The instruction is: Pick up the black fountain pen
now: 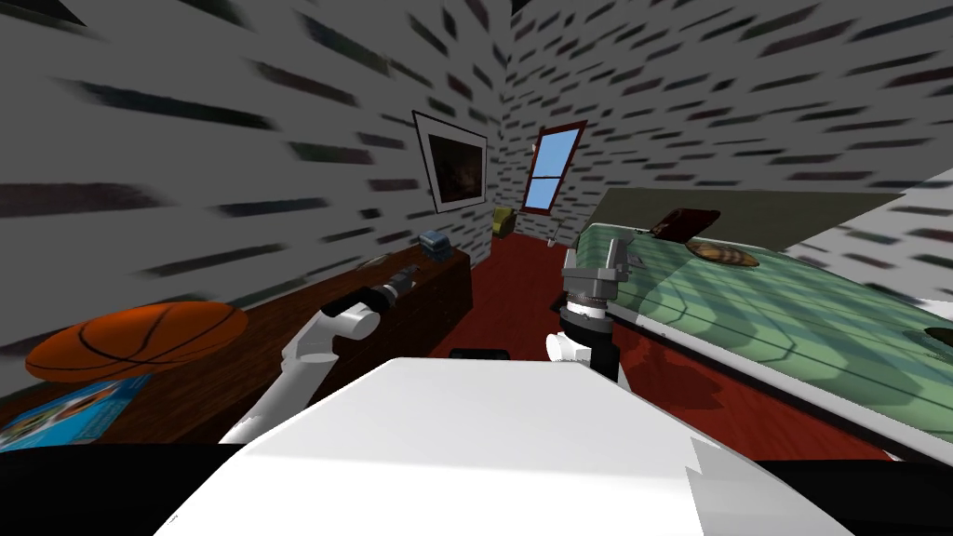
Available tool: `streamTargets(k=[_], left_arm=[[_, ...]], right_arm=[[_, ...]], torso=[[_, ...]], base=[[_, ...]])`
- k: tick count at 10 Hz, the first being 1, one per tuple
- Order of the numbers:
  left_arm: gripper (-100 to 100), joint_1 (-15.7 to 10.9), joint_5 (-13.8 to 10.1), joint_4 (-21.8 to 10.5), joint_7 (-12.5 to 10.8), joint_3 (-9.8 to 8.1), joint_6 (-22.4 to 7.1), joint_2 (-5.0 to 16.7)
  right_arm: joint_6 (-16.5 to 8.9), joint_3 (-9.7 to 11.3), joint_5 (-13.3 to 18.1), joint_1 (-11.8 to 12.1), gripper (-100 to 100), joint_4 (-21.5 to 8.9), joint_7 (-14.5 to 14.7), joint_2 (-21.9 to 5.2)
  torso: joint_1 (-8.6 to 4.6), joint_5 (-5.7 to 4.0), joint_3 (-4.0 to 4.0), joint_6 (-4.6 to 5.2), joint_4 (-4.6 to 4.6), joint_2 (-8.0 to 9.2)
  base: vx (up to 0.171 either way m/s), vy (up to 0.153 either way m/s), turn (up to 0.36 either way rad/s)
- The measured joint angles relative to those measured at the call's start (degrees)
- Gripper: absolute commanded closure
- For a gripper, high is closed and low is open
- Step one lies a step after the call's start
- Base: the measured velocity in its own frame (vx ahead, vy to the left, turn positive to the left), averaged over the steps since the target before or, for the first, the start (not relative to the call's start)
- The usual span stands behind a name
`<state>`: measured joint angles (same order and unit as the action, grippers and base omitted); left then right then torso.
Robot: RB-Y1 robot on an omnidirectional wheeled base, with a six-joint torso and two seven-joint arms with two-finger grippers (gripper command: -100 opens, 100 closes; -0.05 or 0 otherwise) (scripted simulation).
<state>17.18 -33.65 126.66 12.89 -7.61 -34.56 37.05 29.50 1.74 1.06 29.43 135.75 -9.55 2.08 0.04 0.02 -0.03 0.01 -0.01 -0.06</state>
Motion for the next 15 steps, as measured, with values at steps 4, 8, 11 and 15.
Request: streamTargets(k=[4,8,11,15], left_arm=[[-100,-1.55,-2.39,-2.23,1.33,-0.62,-6.17,2.35],[-100,-1.99,-4.18,-3.47,2.32,-1.41,-11.97,4.24],[-100,-3.08,-6.51,-5.93,3.49,-2.19,-16.56,6.4],[-100,-3.82,-7.86,-7.24,4.02,-2.83,-22.35,7.88]], right_arm=[[0.0,0.0,0.0,0.01,0,0.0,0.0,0.0],[0.0,0.0,0.0,0.01,0,0.0,0.0,0.0],[0.0,-0.01,0.0,0.01,0,0.0,0.0,0.0],[0.0,-0.01,0.0,0.01,0,0.0,0.0,0.0]], torso=[[0.02,0.01,-0.03,-0.04,-0.01,-0.05],[0.04,0.01,-0.06,-0.01,-0.02,-0.11],[0.05,0.02,-0.14,-0.03,-0.06,-0.23],[0.03,0.01,-0.08,-0.04,-0.04,-0.12]], base=[[0.026,0.011,-0.065],[0.035,0.015,-0.068],[0.054,0.015,-0.067],[0.055,0.021,-0.077]])
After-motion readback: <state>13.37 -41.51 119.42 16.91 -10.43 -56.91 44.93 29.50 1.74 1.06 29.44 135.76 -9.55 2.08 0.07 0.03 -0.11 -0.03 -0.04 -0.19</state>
